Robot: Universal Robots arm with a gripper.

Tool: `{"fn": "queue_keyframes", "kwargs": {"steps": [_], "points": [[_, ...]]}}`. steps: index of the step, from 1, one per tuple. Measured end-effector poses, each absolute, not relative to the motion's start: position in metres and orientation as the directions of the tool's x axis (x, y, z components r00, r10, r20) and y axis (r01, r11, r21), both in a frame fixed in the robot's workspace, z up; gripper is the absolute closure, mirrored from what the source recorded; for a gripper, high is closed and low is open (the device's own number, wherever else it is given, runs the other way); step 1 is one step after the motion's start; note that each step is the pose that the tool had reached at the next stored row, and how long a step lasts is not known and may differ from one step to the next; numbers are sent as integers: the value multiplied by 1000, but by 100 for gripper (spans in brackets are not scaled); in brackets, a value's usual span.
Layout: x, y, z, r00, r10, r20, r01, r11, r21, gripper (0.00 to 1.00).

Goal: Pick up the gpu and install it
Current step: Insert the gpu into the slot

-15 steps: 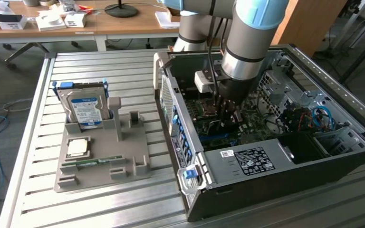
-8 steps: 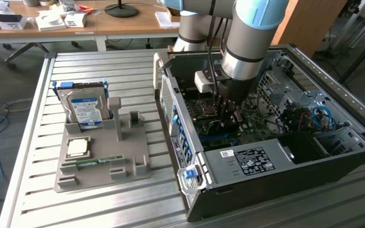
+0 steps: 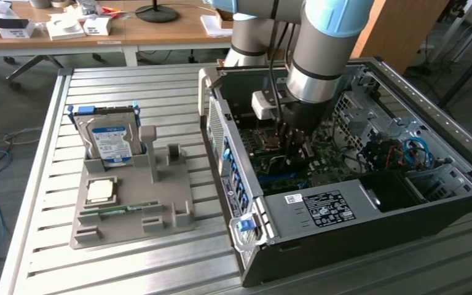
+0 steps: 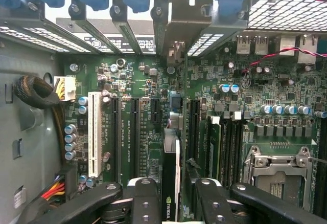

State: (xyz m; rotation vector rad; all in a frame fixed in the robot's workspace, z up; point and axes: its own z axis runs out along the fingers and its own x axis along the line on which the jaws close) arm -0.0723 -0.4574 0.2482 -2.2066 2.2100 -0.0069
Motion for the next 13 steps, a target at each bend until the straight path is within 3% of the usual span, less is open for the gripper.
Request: {"fn": "queue_keyframes", "kwargs": {"steps": [13], "points": [[-72, -457, 286, -1, -1000, -11, -1000, 2, -17, 67]]}}
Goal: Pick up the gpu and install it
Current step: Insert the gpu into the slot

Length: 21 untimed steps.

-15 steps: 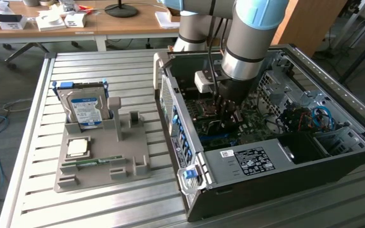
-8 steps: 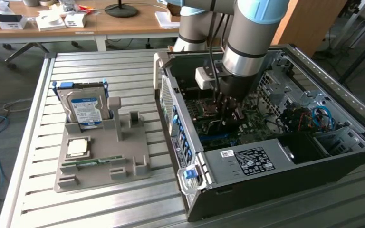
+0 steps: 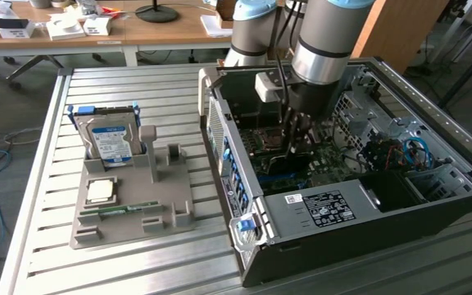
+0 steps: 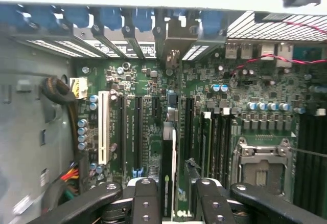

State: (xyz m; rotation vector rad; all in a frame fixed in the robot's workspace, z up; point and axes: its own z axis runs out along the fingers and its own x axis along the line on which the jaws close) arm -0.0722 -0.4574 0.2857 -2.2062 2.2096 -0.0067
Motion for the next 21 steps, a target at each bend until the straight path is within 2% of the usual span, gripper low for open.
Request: {"fn": "queue_keyframes", "kwargs": {"steps": [21], "points": [[-72, -457, 343, -1, -1000, -11, -1000, 2, -17, 67]]}}
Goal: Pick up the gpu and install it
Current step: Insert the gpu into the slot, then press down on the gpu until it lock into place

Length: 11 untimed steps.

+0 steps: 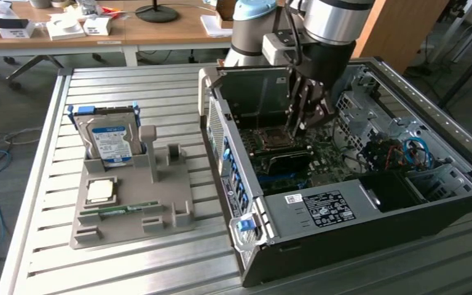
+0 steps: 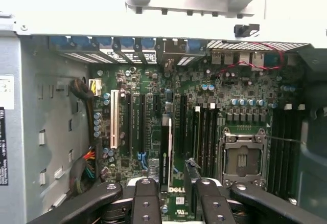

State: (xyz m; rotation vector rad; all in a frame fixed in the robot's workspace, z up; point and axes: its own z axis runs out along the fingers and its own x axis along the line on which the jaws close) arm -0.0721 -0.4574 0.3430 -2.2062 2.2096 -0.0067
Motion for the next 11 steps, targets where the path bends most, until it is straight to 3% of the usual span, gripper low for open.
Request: {"fn": "queue_keyframes", "kwargs": {"steps": [11], "points": [[-72, -457, 347, -1, -1000, -11, -1000, 2, -16, 67]]}}
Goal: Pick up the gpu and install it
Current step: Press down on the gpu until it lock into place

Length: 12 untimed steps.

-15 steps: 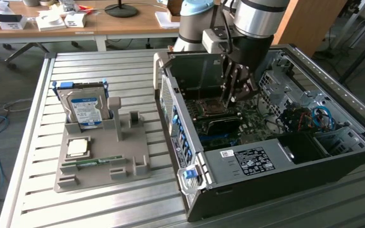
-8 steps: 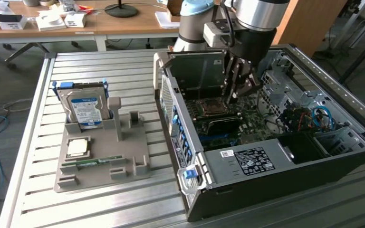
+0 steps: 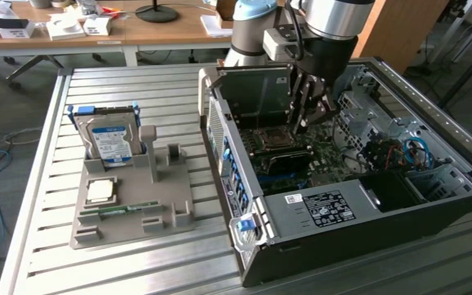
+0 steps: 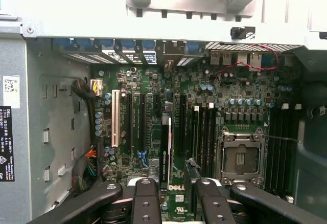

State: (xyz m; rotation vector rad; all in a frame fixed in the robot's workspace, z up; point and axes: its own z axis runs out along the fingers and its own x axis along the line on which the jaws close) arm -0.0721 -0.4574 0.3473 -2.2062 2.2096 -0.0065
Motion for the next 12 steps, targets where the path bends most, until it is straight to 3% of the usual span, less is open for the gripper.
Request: {"fn": "queue_keyframes", "kwargs": {"steps": [7, 9, 12], "points": [[-72, -457, 347, -1, -1000, -11, -1000, 2, -17, 68], [-72, -457, 347, -1, -1000, -11, -1000, 2, -17, 80], [-72, -457, 347, -1, -1000, -11, -1000, 2, -17, 86]]}}
